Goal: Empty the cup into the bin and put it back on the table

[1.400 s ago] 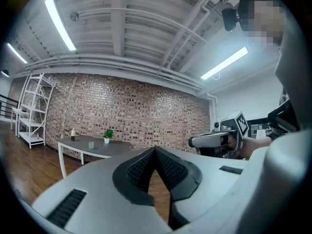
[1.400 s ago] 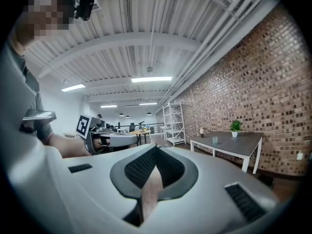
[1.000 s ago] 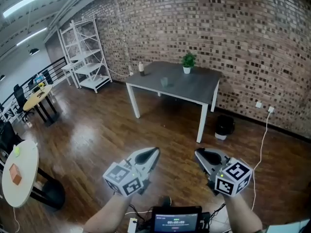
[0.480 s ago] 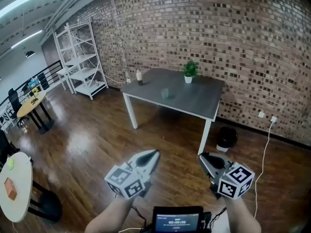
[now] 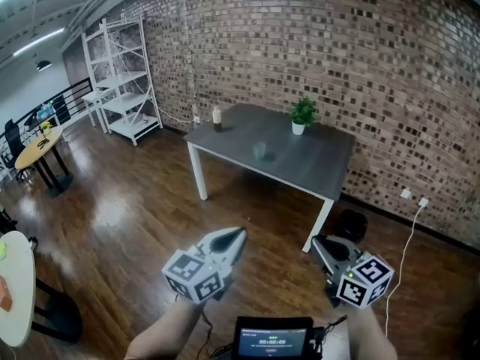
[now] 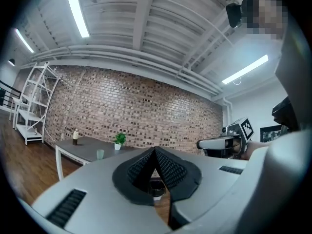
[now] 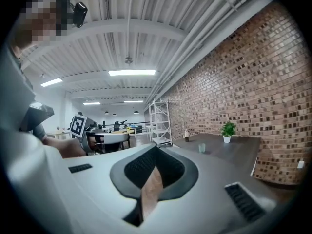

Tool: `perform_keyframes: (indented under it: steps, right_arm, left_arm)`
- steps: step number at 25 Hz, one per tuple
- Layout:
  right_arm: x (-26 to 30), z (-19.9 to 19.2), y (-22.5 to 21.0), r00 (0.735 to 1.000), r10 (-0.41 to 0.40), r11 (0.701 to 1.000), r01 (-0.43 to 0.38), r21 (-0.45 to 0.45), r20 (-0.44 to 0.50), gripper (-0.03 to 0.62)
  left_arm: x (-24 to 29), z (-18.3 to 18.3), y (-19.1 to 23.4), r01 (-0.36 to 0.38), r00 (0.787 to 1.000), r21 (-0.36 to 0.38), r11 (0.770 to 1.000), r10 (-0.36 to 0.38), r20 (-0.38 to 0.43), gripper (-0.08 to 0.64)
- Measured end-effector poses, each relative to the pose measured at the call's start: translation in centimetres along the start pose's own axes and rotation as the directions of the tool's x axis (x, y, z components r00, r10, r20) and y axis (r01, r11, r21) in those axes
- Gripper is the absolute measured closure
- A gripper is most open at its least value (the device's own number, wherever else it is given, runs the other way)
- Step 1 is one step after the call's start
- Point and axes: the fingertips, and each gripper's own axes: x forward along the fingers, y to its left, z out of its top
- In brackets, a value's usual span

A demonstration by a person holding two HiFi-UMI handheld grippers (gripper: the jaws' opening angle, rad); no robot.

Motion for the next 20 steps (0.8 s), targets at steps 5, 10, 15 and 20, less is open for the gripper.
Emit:
perform_keyframes:
  steps: [5, 10, 15, 20]
  right_arm:
    - [3.3, 1.1, -1.3, 0.999, 0.039, 0.999, -0.039, -0.012, -0.006, 0.588]
    - [6.4, 1.4, -4.2, 0.999, 0.052, 0.999, -0.052, -0.001, -0.016, 0.588]
    - [9.4, 1.6, -7.8, 0.996, 0.088, 0.996, -0.088, 0.006, -0.008, 0.588]
    - [12.3, 2.0, -12.2, 0.993, 0.117, 0.993, -0.117, -0.002, -0.011, 0.588]
  left_arm:
    - [2.2, 0.1, 2.6, -0.015, 1.0, 0.008, 1.0, 0.015, -0.012, 0.56]
    - [5.4, -0.3, 3.6, 0.016, 0.999, 0.058, 0.998, -0.014, -0.037, 0.56]
    - [9.4, -1.1, 7.0, -0.04, 0.999, 0.028, 0.999, 0.041, -0.028, 0.56]
    - [14.2, -1.7, 10.2, -0.062, 0.998, 0.019, 0.998, 0.063, -0.026, 0.56]
